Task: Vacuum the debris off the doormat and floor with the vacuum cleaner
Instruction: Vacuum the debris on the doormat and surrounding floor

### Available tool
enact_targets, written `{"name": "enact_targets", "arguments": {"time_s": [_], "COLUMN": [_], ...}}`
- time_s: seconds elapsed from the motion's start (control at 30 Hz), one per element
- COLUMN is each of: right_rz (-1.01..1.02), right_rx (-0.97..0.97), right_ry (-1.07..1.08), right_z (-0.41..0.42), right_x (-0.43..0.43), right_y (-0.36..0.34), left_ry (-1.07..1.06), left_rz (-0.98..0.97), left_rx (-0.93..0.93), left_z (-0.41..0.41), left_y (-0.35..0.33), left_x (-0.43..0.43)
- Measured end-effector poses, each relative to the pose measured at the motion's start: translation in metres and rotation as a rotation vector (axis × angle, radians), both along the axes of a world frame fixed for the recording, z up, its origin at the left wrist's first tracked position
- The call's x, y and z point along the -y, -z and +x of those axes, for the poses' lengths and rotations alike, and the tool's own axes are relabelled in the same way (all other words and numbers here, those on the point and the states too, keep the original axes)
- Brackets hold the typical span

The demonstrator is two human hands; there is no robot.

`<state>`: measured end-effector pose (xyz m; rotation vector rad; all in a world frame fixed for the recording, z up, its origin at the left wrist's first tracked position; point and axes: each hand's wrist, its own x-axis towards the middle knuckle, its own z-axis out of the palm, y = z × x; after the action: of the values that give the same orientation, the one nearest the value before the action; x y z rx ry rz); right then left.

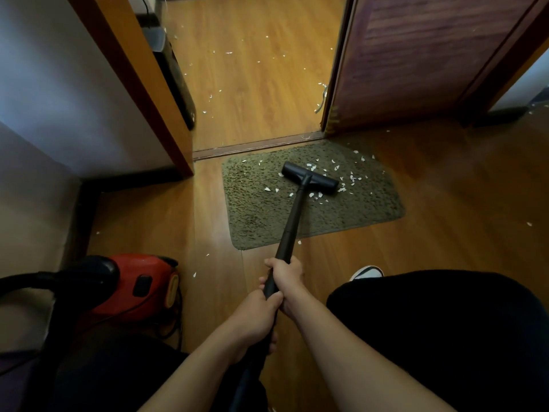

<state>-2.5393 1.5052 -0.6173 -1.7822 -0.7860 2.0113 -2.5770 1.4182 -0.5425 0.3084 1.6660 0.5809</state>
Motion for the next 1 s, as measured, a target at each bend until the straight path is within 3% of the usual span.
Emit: {"name": "enact_targets", "arguments": {"time_s": [0.5,1.0], "right_rz": [0.070,0.043], "right_rx": [0.012,0.009], "right_ry": [0.042,-0.078], "right_z": [-0.014,-0.024], "right_x": [-0.105,-0.033], "right_y": [0.029,0.013], "left_ry": [-0.057,-0.097], "left_rz": [0.062,0.042], "left_rx": [0.049,0.003], "left_z": [-0.009,-0.015], "left_y": [0.014,-0.002], "left_x": [-0.101,-0.029]}}
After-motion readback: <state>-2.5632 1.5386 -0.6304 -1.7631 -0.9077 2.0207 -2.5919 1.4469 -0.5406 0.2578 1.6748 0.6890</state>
